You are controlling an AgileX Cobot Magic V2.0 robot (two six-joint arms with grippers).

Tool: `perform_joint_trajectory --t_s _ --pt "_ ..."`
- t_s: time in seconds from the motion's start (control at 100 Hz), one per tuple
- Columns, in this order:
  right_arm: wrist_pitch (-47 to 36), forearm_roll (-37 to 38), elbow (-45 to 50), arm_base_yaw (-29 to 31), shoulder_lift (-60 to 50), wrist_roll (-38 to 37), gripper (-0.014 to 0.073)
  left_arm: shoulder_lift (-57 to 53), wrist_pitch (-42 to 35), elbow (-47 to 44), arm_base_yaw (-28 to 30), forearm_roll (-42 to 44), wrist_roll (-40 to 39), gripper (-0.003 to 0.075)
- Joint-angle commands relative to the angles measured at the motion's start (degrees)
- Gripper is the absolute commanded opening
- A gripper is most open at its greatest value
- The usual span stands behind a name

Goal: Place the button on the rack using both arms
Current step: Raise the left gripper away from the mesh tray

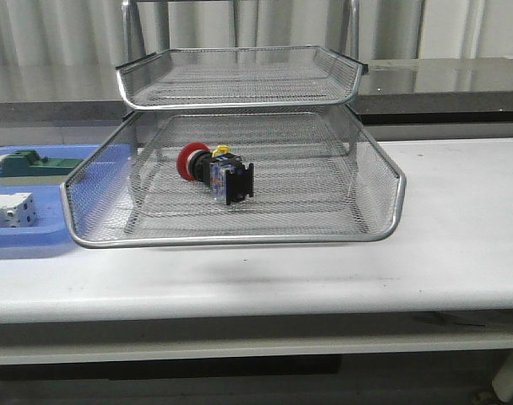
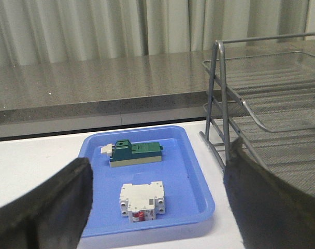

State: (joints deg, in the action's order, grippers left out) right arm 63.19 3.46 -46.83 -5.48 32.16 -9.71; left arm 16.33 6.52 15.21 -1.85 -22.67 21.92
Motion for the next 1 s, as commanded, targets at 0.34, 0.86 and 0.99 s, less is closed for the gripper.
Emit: perform_joint_trajectory --t_s 0.34,0.86,0.99 --pt "-3.2 1.2 -1.9 0.1 0.2 0.3 -0.0066 0.4 -5.3 1.5 0.2 -3.3 -0.6 0.0267" --pt "-3.2 1.7 -1.9 0.1 0.2 0.3 -0.0066 0.4 -5.1 1.5 0.2 -3.3 -0.6 -0.0020" --pt "-3.4 1.7 -1.9 0.1 0.2 0.3 -0.0066 0.4 -5.1 1.5 0.2 -3.3 -0.6 -0.0020"
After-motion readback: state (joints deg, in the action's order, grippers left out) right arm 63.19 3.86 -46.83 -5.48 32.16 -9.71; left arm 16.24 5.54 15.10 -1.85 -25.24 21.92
